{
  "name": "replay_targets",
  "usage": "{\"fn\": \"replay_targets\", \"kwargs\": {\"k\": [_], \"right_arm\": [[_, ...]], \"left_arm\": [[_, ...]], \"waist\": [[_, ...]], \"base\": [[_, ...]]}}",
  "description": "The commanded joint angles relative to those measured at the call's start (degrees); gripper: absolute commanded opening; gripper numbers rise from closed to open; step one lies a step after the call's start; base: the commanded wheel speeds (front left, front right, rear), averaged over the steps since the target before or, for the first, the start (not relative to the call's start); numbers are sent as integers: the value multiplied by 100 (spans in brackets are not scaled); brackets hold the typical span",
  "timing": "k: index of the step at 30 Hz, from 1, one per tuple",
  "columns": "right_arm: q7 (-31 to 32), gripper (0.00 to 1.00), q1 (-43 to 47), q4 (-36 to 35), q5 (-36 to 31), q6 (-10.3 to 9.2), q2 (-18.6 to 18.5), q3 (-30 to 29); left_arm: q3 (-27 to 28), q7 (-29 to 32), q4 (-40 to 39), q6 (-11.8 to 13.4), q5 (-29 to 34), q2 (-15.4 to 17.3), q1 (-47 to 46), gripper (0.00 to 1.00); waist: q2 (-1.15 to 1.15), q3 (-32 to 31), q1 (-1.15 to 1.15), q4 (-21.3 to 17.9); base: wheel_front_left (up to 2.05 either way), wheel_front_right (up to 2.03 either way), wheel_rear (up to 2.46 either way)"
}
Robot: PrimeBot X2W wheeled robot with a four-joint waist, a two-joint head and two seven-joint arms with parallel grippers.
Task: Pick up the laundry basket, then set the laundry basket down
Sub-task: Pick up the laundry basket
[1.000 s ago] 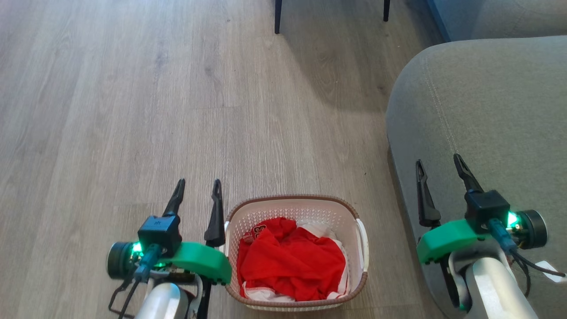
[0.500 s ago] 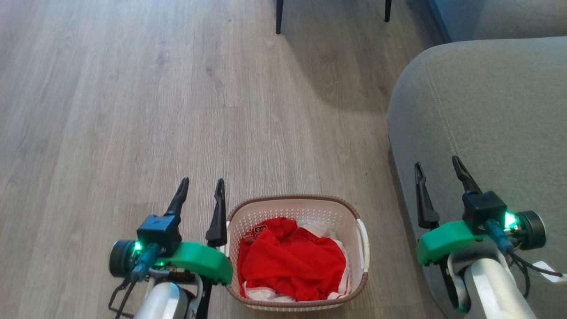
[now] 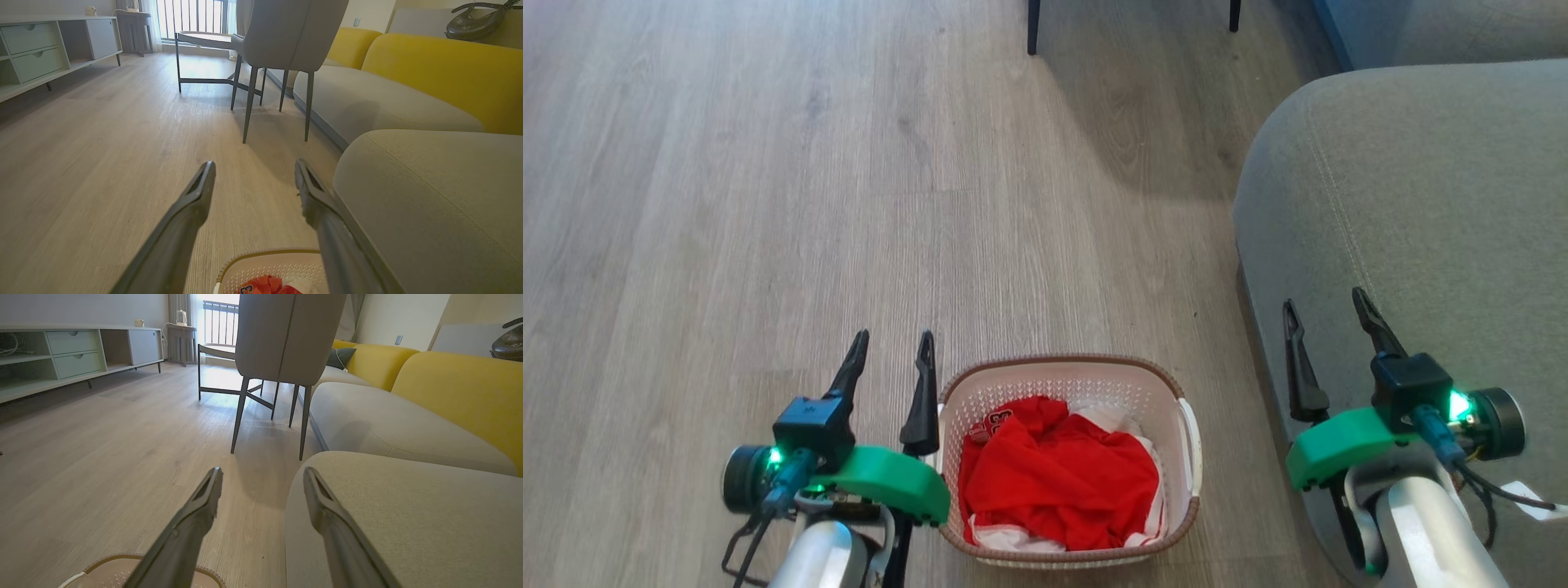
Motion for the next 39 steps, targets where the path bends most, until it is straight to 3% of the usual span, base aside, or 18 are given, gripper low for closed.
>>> {"fn": "replay_targets", "kwargs": {"k": [1,9,16,26,33,39], "right_arm": [[-70,100,-215,-206,-59,41,14,164],[-70,100,-410,-166,229,41,-102,211],[-70,100,-850,299,584,41,-284,329],[-70,100,-1740,1504,1169,41,-313,725],[-70,100,-2468,2443,1800,41,-238,1084],[-70,100,-3156,3401,1918,41,-206,1253]], "left_arm": [[209,-37,-154,24,32,-23,-180,100],[134,-37,52,96,-53,-23,-393,100],[-14,-37,528,199,-127,-24,-789,100],[-204,-37,1915,116,-213,-24,-1816,100],[-333,-37,3047,-59,-328,-24,-2616,100],[-585,-37,3894,-270,-483,-24,-3341,100]], "waist": [[0,63,0,-15],[0,629,0,-33],[0,1379,0,-32],[0,2496,0,3],[0,3209,0,17],[0,3827,0,96]], "base": [[0,0,0],[0,0,0],[0,0,0],[0,0,0],[0,0,0],[0,0,0]]}}
